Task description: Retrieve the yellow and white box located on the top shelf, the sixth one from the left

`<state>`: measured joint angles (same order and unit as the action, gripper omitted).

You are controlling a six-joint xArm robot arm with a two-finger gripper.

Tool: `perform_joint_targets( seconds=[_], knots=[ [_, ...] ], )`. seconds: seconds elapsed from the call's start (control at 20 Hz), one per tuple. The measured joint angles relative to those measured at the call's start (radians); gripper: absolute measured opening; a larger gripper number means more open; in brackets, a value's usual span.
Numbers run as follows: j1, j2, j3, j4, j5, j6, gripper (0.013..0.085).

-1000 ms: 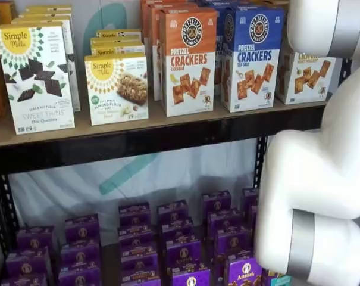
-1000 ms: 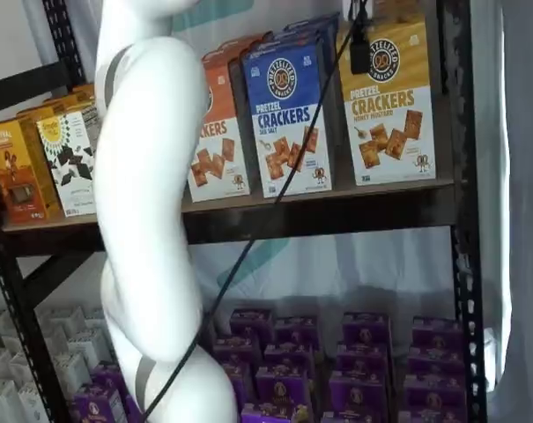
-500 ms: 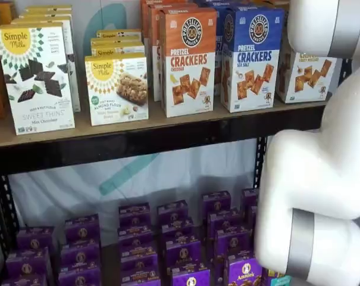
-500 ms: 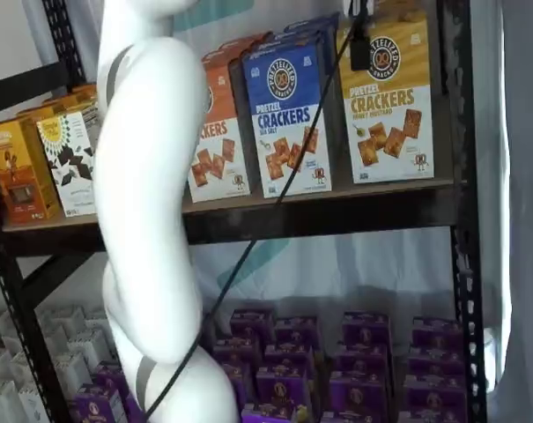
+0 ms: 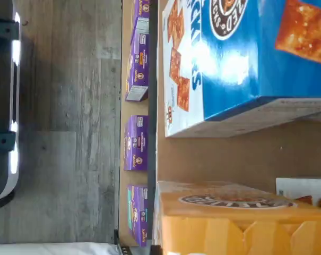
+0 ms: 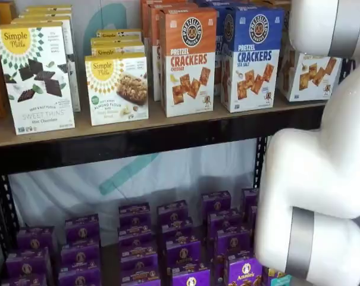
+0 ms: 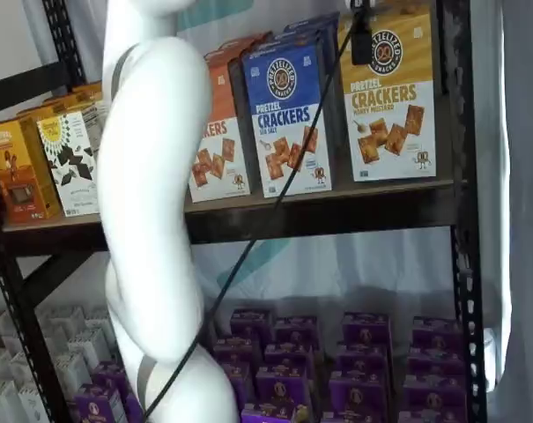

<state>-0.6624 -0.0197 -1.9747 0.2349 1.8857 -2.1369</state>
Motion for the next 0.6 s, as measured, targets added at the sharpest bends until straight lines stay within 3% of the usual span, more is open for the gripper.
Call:
perform_joint_targets(
  seconds=[0.25, 0.6],
  knots=[
    [-0.014, -0.038, 0.034, 0.015, 0.001, -0.006, 0.061],
    [-0.038, -0.142, 0.148, 0.016, -0.035, -0.035, 0.061]
  ],
)
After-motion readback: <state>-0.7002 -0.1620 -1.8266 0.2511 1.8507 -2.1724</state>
